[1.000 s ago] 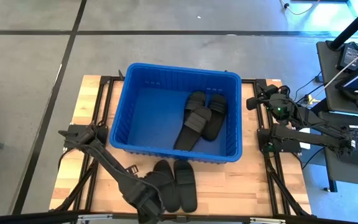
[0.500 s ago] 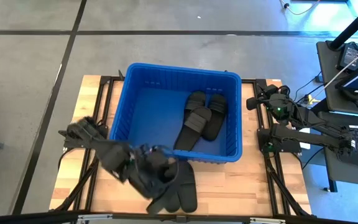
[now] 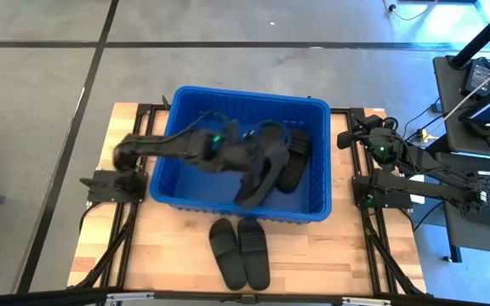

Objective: Pick and place slides into bin
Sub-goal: Put the black slides into the blue organizer bin

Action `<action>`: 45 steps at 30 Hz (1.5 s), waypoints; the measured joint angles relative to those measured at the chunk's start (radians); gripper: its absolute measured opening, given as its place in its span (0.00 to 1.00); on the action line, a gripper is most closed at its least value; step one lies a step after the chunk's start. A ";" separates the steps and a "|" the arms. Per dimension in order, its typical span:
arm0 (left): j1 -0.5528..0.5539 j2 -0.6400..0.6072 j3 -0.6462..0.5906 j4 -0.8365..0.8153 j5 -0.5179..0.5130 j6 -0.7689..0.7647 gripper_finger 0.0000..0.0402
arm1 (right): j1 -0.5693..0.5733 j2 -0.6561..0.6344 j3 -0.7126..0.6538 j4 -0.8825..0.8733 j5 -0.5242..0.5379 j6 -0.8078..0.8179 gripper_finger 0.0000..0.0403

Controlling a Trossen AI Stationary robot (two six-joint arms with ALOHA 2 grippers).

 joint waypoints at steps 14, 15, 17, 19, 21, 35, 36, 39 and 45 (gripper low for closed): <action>0.075 0.230 0.001 0.367 -0.176 0.409 0.01 | 0.000 0.000 0.000 0.000 0.000 0.000 0.05; 0.076 0.248 0.001 0.380 -0.175 0.414 0.01 | 0.000 0.000 0.000 0.000 0.000 0.000 0.05; 0.080 0.277 0.001 0.398 -0.172 0.416 0.01 | 0.000 0.000 0.000 0.000 0.000 0.000 0.05; 0.082 0.296 0.001 0.418 -0.172 0.408 0.01 | 0.000 0.000 0.000 0.000 0.000 0.003 0.05; 0.082 0.316 0.002 0.443 -0.177 0.387 0.01 | 0.000 0.000 0.000 0.000 0.000 0.012 0.05; 0.084 0.407 0.000 0.513 -0.135 0.283 0.01 | 0.000 0.000 0.000 0.000 0.000 0.055 0.05; 0.086 0.416 0.002 0.530 -0.138 0.282 0.01 | 0.000 0.000 0.000 0.000 0.000 0.056 0.05; 0.094 0.434 0.001 0.521 -0.116 0.276 0.01 | 0.000 0.000 0.000 0.000 0.000 0.055 0.05; 0.113 0.455 -0.005 0.529 -0.041 0.203 0.01 | 0.000 0.000 0.000 0.000 0.000 0.055 0.05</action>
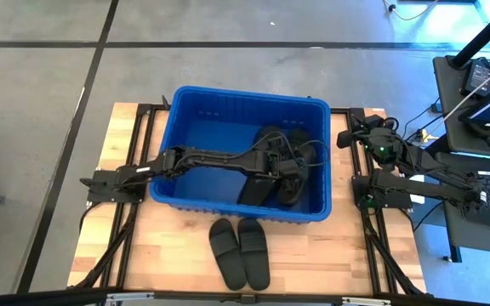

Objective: Pick and place slides into bin
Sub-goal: Put the black slides into the blue organizer bin

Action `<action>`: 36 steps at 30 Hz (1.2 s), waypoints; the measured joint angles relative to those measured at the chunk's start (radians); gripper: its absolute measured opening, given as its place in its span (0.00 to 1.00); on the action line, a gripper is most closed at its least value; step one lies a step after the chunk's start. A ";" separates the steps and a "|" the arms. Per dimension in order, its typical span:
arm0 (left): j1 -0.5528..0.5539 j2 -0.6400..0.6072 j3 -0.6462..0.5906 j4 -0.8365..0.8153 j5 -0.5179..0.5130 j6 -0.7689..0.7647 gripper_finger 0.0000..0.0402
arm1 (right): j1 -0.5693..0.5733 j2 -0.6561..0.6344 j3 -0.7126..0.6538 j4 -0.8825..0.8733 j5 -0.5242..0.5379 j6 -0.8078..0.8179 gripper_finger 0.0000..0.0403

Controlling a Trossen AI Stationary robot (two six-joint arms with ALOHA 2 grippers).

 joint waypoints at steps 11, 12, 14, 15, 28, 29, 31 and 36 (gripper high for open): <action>-0.005 0.000 -0.010 0.003 0.009 -0.017 0.18 | 0.000 0.000 0.000 0.000 0.000 -0.005 0.05; -0.006 0.000 -0.011 0.003 0.009 -0.017 0.19 | 0.000 0.000 0.000 0.000 0.000 -0.006 0.05; -0.008 0.000 -0.011 0.000 0.015 -0.017 0.22 | 0.000 0.000 0.000 0.000 0.000 -0.006 0.05; -0.008 0.000 -0.011 0.000 0.024 -0.017 0.23 | 0.000 0.000 0.000 0.000 0.000 -0.006 0.05; 0.006 0.001 -0.011 0.001 0.298 -0.025 0.47 | 0.000 0.000 0.000 0.000 0.000 -0.035 0.05; 0.009 0.001 -0.011 0.001 0.337 -0.025 0.51 | 0.000 0.000 0.000 0.000 0.000 -0.035 0.05; 0.015 0.001 -0.011 0.002 0.397 -0.045 0.56 | 0.000 0.000 0.000 0.000 0.000 -0.034 0.05; 0.021 -0.026 -0.011 -0.022 0.439 -0.076 0.61 | 0.000 0.000 0.000 0.000 0.000 -0.034 0.05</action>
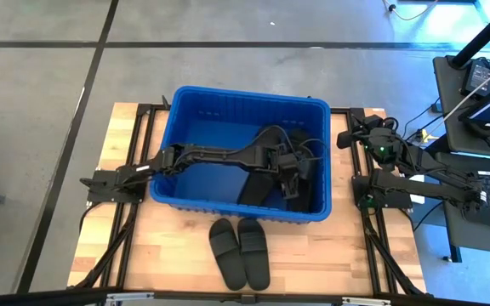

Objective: Pick and place slides into bin
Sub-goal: Put the black slides into the blue organizer bin, then adjust the black slides in the blue organizer bin

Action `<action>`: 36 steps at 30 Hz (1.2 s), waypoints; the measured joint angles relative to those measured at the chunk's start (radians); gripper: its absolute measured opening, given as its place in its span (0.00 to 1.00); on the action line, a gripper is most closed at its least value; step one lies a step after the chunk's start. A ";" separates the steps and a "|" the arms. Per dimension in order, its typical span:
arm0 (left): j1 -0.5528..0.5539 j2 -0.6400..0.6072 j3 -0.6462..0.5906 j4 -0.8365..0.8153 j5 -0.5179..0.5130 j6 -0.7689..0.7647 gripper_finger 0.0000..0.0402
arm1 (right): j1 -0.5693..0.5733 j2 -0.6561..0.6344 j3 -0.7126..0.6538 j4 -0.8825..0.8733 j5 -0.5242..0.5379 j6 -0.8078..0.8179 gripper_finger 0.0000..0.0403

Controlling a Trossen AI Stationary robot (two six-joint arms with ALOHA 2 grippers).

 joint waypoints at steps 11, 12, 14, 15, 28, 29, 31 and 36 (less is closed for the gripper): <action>0.094 -0.197 0.000 -0.083 0.063 0.096 0.61 | 0.000 0.000 0.000 0.032 -0.019 0.008 0.05; 0.111 -0.212 0.001 -0.078 0.109 0.113 0.61 | 0.000 0.000 0.000 0.040 -0.049 0.007 0.05; 0.155 -0.245 0.001 -0.098 0.207 0.140 0.61 | 0.000 0.000 0.000 0.080 -0.099 -0.005 0.05; 0.180 -0.260 0.000 -0.101 0.252 0.149 0.61 | 0.000 0.000 0.004 0.092 -0.120 -0.018 0.05; 0.420 -0.458 0.001 -0.026 0.454 0.293 0.61 | 0.000 0.000 0.111 0.326 -0.174 -0.024 0.05; 0.436 -0.473 0.001 -0.033 0.464 0.296 0.61 | 0.000 0.000 0.113 0.354 -0.174 -0.024 0.05; 0.465 -0.495 0.001 -0.061 0.467 0.306 0.61 | 0.000 0.000 0.113 0.397 -0.174 -0.023 0.05; 0.533 -0.548 0.000 -0.147 0.463 0.344 0.61 | 0.000 0.000 0.113 0.438 -0.195 -0.002 0.05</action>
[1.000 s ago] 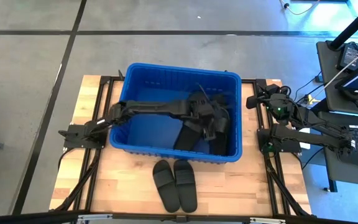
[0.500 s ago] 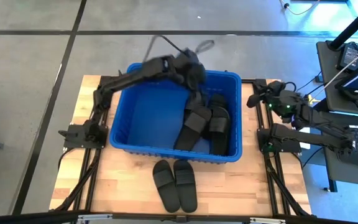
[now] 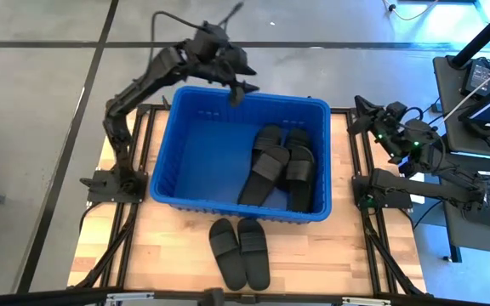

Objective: Pick and place slides into bin
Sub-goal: Adjust the black slides in the blue organizer bin

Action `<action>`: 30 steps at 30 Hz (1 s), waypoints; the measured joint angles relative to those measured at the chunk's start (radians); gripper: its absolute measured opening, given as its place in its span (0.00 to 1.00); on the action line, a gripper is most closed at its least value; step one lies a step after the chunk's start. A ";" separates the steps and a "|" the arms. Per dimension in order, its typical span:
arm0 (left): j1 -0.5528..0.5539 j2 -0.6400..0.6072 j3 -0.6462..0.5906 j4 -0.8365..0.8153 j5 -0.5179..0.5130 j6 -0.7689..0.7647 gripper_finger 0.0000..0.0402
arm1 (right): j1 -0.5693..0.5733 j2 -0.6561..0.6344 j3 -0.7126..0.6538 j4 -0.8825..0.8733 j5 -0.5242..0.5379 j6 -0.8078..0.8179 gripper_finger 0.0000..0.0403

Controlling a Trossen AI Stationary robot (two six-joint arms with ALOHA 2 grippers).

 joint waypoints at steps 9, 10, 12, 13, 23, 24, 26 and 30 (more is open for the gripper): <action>0.147 -0.174 -0.313 0.207 0.020 -0.057 0.61 | 0.000 0.004 0.000 0.051 -0.005 -0.133 0.05; 0.166 -0.207 -0.375 0.252 0.043 -0.069 0.61 | 0.000 0.006 0.000 0.069 -0.005 -0.147 0.05; 0.192 -0.271 -0.494 0.341 0.077 -0.086 0.61 | 0.000 0.014 0.000 0.121 -0.004 -0.179 0.05; 0.198 -0.303 -0.554 0.385 0.081 -0.103 0.61 | 0.000 0.018 0.000 0.154 -0.005 -0.213 0.05; 0.235 -0.595 -1.073 0.702 -0.108 -0.214 0.61 | 0.000 0.113 0.000 0.215 -0.005 -0.336 0.05; 0.237 -0.618 -1.117 0.740 -0.124 -0.227 0.61 | 0.000 0.127 0.000 0.214 -0.005 -0.338 0.05; 0.238 -0.656 -1.191 0.805 -0.142 -0.247 0.61 | 0.000 0.156 0.000 0.216 -0.005 -0.325 0.05; 0.237 -0.710 -1.288 0.869 -0.141 -0.267 0.61 | 0.000 0.221 0.022 0.218 -0.045 -0.282 0.05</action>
